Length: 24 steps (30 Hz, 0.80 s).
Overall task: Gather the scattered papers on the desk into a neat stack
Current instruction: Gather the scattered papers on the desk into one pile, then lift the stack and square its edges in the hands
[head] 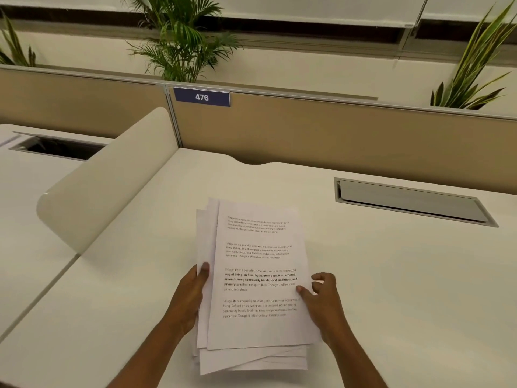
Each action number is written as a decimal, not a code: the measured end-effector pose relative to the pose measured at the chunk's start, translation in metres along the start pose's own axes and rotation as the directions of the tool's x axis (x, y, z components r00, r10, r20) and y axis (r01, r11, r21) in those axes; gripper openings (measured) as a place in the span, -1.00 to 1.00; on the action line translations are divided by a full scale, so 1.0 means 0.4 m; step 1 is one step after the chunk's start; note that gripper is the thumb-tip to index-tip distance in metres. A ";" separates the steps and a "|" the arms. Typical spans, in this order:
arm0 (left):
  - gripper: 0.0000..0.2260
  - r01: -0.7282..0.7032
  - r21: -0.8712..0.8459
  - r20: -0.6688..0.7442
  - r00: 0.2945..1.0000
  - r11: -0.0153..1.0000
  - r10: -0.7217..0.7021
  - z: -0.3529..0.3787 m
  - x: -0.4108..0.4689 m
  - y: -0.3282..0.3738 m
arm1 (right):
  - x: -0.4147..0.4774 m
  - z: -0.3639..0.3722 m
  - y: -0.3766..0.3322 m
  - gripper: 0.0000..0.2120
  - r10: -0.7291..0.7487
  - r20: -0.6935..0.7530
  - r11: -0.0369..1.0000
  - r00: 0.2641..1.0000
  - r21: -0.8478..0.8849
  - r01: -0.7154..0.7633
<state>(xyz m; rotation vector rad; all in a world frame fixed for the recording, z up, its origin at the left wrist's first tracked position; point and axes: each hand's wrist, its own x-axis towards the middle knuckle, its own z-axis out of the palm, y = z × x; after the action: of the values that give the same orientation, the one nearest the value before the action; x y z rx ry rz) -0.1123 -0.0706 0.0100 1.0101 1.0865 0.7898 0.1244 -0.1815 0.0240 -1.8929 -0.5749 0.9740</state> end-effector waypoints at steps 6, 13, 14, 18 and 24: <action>-0.51 -0.072 0.027 0.038 0.997 0.997 0.071 0.020 0.000 0.003 | -0.012 -0.004 0.003 -0.71 -0.054 0.079 0.998 0.995 -0.023 0.056; -0.73 -0.267 0.023 0.007 0.964 0.964 0.267 0.066 0.002 0.063 | -0.018 -0.027 -0.042 -0.65 -0.216 -0.025 0.964 0.976 0.155 0.217; -0.75 -0.288 0.023 0.006 0.958 0.957 0.288 0.075 0.003 0.075 | -0.018 -0.030 -0.051 -0.63 -0.244 -0.035 0.955 0.969 0.167 0.247; -0.77 -0.353 0.022 0.018 0.935 0.935 0.353 0.104 0.001 0.114 | -0.012 -0.042 -0.075 -0.57 -0.332 -0.081 0.915 0.940 0.215 0.342; -0.74 -0.344 0.028 0.074 0.937 0.939 0.341 0.121 -0.005 0.133 | -0.013 -0.047 -0.082 -0.53 -0.423 -0.114 0.870 0.899 0.224 0.438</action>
<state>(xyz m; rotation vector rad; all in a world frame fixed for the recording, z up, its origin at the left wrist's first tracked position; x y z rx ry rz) -0.0685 -0.0661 0.0671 1.2725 0.8806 1.0088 0.1367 -0.1789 0.0600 -1.4800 -0.7648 0.6557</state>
